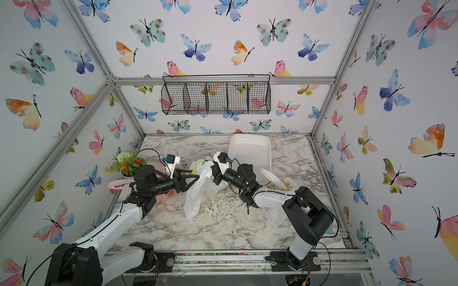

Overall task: Place the pears into plastic bags & tie knots
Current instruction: Tie the plastic bag at the center of the board.

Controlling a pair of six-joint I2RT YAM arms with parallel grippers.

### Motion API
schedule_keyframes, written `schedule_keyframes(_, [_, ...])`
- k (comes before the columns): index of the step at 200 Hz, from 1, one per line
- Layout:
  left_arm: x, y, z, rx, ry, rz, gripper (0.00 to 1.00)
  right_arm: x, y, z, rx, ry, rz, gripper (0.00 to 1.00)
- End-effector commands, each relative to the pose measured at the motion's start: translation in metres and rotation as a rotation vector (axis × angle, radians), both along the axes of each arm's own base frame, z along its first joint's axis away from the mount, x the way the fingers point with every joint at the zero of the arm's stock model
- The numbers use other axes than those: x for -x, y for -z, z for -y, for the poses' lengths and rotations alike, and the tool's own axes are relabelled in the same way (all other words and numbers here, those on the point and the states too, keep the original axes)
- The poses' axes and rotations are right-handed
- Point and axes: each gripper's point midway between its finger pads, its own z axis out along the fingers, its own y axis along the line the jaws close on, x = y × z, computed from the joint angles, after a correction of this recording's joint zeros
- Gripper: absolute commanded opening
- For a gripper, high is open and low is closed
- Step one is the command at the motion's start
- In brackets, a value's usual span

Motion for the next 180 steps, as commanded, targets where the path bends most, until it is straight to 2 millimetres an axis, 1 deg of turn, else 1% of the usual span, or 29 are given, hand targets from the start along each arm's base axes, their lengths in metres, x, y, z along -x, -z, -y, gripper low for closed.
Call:
schedule_keyframes(1, [0.011, -0.018, 0.021, 0.058, 0.062, 0.080, 0.63, -0.003, -0.018, -0.002, -0.066, -0.004, 0.034, 0.09])
schedule_keyframes(10, [0.020, -0.019, 0.028, 0.075, 0.092, 0.085, 0.54, -0.006, -0.019, -0.001, -0.073, 0.015, 0.036, 0.09])
schedule_keyframes(14, [0.024, -0.018, 0.030, 0.080, 0.102, 0.088, 0.48, -0.008, -0.019, -0.001, -0.075, 0.024, 0.036, 0.09])
schedule_keyframes(24, [0.031, -0.018, 0.034, 0.088, 0.112, 0.093, 0.28, -0.011, -0.022, 0.001, -0.087, 0.043, 0.043, 0.10])
schedule_keyframes(32, [0.036, -0.017, 0.036, 0.089, 0.122, 0.090, 0.18, -0.013, -0.023, 0.002, -0.092, 0.057, 0.048, 0.12])
schedule_keyframes(47, [0.046, -0.013, 0.040, 0.086, 0.149, 0.075, 0.08, -0.015, -0.026, 0.003, -0.091, 0.072, 0.064, 0.14])
schedule_keyframes(64, [0.057, -0.010, 0.050, 0.082, 0.191, 0.065, 0.03, -0.018, -0.025, 0.000, -0.080, 0.078, 0.076, 0.15])
schedule_keyframes(84, [0.065, 0.001, 0.062, 0.057, 0.231, 0.039, 0.01, -0.016, -0.029, -0.004, -0.084, 0.052, 0.087, 0.17])
schedule_keyframes(98, [0.067, 0.007, 0.067, 0.046, 0.246, 0.021, 0.01, -0.014, -0.033, -0.006, -0.096, 0.037, 0.090, 0.19])
schedule_keyframes(131, [0.084, 0.009, 0.084, 0.043, 0.326, 0.000, 0.00, -0.016, -0.033, -0.006, -0.095, 0.044, 0.097, 0.19])
schedule_keyframes(146, [0.088, 0.011, 0.085, 0.044, 0.342, -0.015, 0.02, -0.016, -0.032, -0.005, -0.096, 0.045, 0.097, 0.18])
schedule_keyframes(150, [0.089, 0.013, 0.085, 0.043, 0.342, -0.020, 0.04, -0.015, -0.033, -0.004, -0.098, 0.044, 0.099, 0.17])
schedule_keyframes(154, [0.090, 0.012, 0.085, 0.044, 0.346, -0.020, 0.08, -0.014, -0.033, -0.004, -0.100, 0.039, 0.099, 0.15])
schedule_keyframes(168, [0.085, 0.010, 0.079, 0.005, 0.311, -0.007, 0.32, -0.009, -0.032, -0.006, -0.093, 0.011, 0.099, 0.11])
schedule_keyframes(175, [0.081, 0.006, 0.072, -0.019, 0.287, 0.011, 0.40, -0.005, -0.029, -0.007, -0.087, -0.008, 0.092, 0.10])
schedule_keyframes(180, [0.078, 0.001, 0.067, -0.034, 0.266, 0.022, 0.44, -0.003, -0.028, -0.006, -0.086, -0.019, 0.089, 0.10])
